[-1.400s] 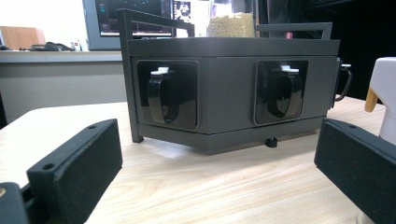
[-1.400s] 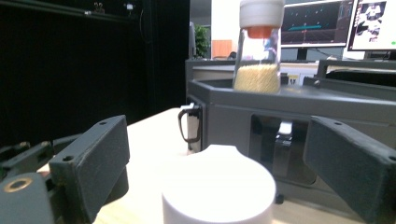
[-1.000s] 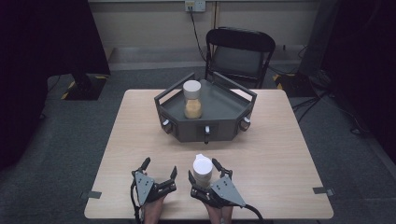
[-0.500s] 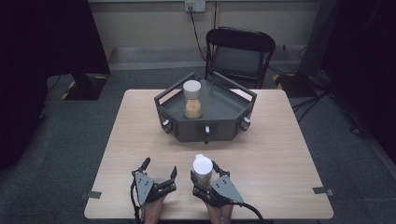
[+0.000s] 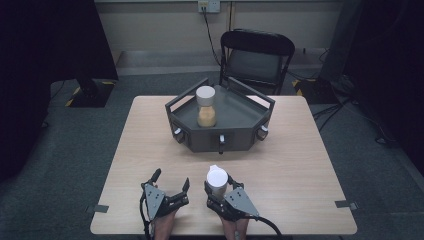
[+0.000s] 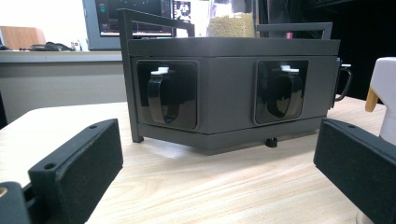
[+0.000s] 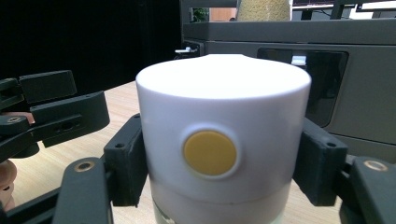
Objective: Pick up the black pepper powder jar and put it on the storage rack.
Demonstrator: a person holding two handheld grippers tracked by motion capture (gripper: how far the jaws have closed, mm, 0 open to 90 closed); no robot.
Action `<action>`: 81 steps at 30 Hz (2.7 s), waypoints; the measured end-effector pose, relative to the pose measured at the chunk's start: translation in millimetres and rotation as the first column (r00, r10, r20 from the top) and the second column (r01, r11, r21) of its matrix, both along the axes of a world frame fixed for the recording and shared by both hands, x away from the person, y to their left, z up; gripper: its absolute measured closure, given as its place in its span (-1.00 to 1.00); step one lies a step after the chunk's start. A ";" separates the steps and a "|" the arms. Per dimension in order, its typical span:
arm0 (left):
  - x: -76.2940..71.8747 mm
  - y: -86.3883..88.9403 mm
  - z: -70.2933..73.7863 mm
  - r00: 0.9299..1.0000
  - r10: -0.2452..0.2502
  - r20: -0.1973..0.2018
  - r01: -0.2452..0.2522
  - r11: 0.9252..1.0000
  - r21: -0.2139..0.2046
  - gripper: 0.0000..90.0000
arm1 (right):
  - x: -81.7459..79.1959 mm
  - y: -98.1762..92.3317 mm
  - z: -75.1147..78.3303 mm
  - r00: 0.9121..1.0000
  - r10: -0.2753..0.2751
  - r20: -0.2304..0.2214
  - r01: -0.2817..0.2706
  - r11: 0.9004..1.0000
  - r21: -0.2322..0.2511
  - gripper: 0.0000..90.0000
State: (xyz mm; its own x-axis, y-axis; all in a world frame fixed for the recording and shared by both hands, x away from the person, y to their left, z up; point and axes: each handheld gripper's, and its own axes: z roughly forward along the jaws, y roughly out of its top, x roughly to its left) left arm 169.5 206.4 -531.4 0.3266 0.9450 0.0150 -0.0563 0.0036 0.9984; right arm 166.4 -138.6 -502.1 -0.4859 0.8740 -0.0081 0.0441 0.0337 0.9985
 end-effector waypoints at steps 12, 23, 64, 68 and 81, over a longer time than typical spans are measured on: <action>0.0 0.1 0.0 1.000 0.000 0.000 0.000 1.000 0.000 -0.99 | -0.2 -2.4 7.0 1.000 -0.007 -0.022 0.007 1.000 0.003 -0.33; 0.0 0.0 0.0 1.000 0.000 0.000 0.000 1.000 0.000 -0.99 | -0.5 -7.4 14.6 1.000 0.014 -0.012 -0.014 1.000 0.012 -0.33; 0.0 0.0 0.1 1.000 0.000 0.000 0.000 1.000 0.001 -0.97 | 30.9 -36.4 73.6 0.999 0.031 -0.017 -0.032 0.998 -0.062 -0.33; 0.0 0.0 0.0 1.000 0.000 0.000 0.000 1.000 0.000 -0.97 | 33.5 -37.5 81.3 1.000 0.024 -0.004 -0.024 0.996 -0.085 -0.33; -0.1 0.0 0.1 1.000 0.000 -0.001 0.000 1.000 0.000 -0.97 | 52.9 -40.8 112.0 0.999 0.001 0.032 0.002 0.995 -0.102 -0.33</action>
